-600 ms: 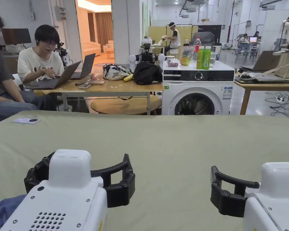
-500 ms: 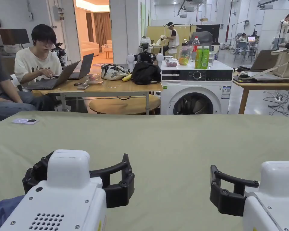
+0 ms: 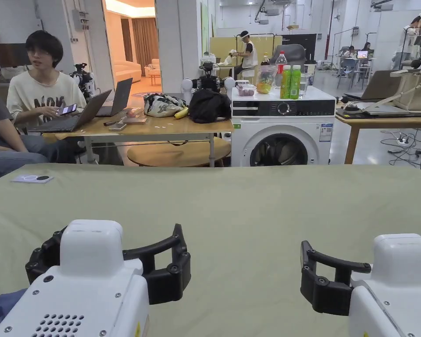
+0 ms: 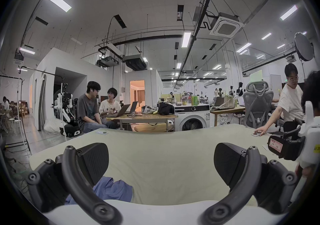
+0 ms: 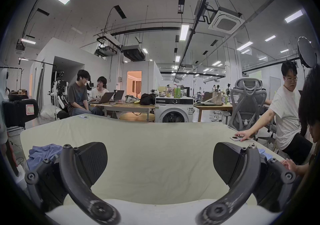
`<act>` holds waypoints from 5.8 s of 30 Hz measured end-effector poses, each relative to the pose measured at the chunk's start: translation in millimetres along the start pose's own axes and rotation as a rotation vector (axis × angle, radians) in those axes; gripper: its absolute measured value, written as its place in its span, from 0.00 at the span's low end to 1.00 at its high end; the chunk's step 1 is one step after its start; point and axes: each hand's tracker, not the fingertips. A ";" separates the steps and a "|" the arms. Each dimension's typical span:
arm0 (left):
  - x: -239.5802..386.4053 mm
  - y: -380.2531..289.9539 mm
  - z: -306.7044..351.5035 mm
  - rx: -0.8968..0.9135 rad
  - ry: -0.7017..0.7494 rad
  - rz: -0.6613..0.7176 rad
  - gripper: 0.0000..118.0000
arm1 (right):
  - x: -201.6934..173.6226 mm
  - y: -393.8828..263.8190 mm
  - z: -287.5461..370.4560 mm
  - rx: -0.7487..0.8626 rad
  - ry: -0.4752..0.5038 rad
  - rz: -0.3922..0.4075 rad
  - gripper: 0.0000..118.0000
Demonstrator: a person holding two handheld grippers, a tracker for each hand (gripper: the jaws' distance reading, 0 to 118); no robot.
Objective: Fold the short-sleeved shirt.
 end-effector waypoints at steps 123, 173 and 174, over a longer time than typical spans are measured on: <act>-170.2 149.2 -227.2 -0.312 0.090 -0.104 0.00 | 36.8 -61.7 -7.0 -0.273 0.160 -0.142 0.00; -116.3 -46.2 -98.9 -0.536 -0.214 0.095 0.65 | 29.6 -63.8 -11.9 -0.290 0.219 -0.126 0.00; -120.2 -53.9 -113.7 -0.563 -0.226 0.095 0.81 | 31.1 -65.6 -12.1 -0.296 0.220 -0.126 0.00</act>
